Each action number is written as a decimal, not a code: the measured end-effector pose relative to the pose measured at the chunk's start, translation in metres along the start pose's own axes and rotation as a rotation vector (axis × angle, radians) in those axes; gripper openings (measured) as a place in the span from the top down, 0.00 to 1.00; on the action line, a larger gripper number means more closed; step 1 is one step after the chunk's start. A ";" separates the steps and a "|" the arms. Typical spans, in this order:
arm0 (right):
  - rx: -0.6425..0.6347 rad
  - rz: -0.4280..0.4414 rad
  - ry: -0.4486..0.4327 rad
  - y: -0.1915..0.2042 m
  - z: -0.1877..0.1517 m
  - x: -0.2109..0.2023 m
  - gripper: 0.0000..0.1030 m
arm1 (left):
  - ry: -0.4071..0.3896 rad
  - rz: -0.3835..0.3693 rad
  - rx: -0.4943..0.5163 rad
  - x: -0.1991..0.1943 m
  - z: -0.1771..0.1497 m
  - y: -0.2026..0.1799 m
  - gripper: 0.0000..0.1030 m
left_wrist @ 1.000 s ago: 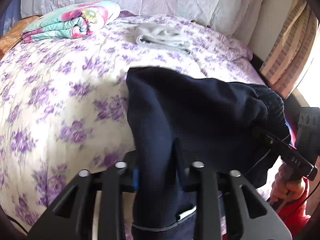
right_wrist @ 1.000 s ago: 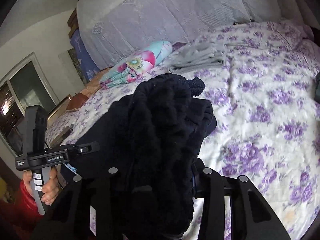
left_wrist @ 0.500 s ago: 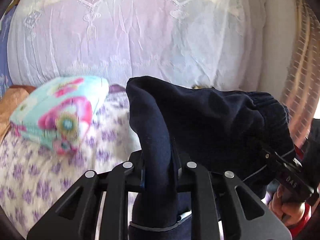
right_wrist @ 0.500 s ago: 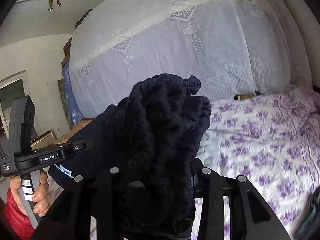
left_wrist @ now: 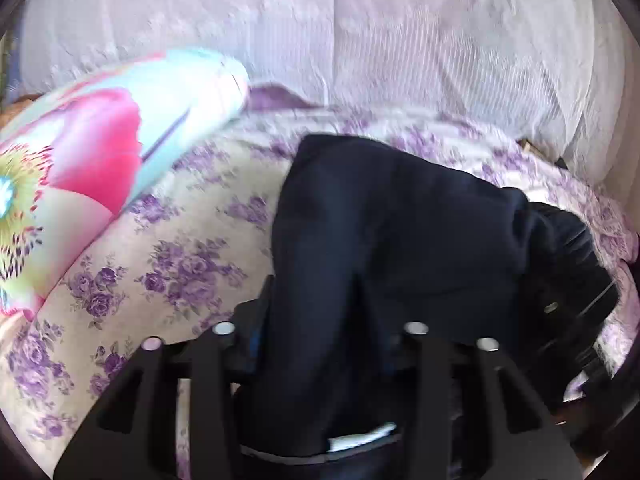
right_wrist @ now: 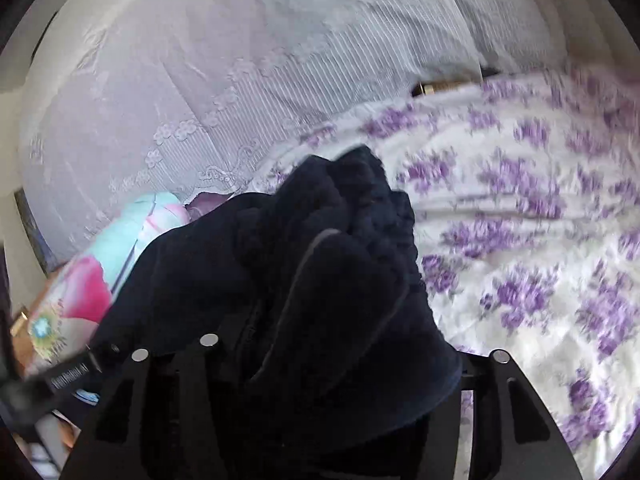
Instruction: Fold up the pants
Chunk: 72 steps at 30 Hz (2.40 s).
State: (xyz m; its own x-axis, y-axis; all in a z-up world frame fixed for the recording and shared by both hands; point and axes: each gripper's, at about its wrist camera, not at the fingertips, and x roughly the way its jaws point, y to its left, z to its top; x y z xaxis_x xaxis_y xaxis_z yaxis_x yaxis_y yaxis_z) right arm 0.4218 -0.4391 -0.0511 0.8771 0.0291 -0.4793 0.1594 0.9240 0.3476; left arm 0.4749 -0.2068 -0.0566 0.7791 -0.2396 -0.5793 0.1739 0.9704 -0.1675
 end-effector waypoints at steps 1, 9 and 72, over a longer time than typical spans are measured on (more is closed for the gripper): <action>-0.047 -0.021 -0.010 0.005 0.005 -0.005 0.36 | -0.032 0.051 0.028 -0.004 -0.005 -0.002 0.41; -0.178 -0.165 -0.270 0.038 0.007 -0.070 0.33 | -0.105 0.002 0.028 -0.043 0.009 0.018 0.29; -0.167 -0.085 -0.235 0.097 -0.091 -0.240 0.08 | -0.163 0.053 0.188 -0.250 -0.114 0.013 0.05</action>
State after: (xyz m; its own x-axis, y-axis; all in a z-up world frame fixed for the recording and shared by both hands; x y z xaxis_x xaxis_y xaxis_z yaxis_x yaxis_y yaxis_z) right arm 0.1854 -0.3218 0.0243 0.9477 -0.1225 -0.2948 0.1773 0.9699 0.1669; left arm 0.2139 -0.1374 -0.0045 0.8741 -0.1954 -0.4446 0.2277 0.9735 0.0197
